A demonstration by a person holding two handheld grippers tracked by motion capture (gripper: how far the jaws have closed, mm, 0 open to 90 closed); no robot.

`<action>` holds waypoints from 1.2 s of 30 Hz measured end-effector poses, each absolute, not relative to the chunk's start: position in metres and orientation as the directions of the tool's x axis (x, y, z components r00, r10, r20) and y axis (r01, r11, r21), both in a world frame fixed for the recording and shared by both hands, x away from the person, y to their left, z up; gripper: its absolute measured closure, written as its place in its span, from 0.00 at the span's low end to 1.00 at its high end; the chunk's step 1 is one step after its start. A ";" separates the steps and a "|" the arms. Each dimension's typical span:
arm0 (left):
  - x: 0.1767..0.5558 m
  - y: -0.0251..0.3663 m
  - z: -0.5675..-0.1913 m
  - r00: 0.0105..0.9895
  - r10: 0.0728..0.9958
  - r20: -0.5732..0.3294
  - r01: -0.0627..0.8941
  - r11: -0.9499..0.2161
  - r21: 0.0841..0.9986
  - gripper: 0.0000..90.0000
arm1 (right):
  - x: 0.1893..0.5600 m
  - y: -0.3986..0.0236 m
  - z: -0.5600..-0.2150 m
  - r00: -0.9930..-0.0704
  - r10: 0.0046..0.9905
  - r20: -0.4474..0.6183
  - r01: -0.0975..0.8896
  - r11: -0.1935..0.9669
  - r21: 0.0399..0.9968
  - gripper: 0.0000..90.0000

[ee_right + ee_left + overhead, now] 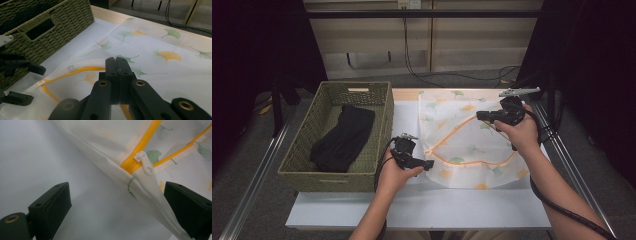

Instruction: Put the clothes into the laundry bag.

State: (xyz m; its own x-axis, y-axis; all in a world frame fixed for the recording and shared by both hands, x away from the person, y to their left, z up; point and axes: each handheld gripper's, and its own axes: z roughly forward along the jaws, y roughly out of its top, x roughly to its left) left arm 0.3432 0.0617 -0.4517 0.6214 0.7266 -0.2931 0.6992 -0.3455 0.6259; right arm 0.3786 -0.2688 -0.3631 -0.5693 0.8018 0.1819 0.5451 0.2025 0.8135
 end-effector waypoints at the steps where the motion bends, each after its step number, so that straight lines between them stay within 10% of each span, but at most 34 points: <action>1: 0.343 0.062 -0.451 0.628 0.724 -0.287 0.696 -0.356 0.624 0.09 | 0.379 -0.269 -0.363 -0.568 0.802 0.183 0.545 0.200 0.814 1.00; 36: 0.356 0.061 -0.439 0.633 0.715 -0.297 0.711 -0.383 0.590 0.09 | 0.378 -0.280 -0.343 -0.563 0.805 0.189 0.532 0.178 0.828 1.00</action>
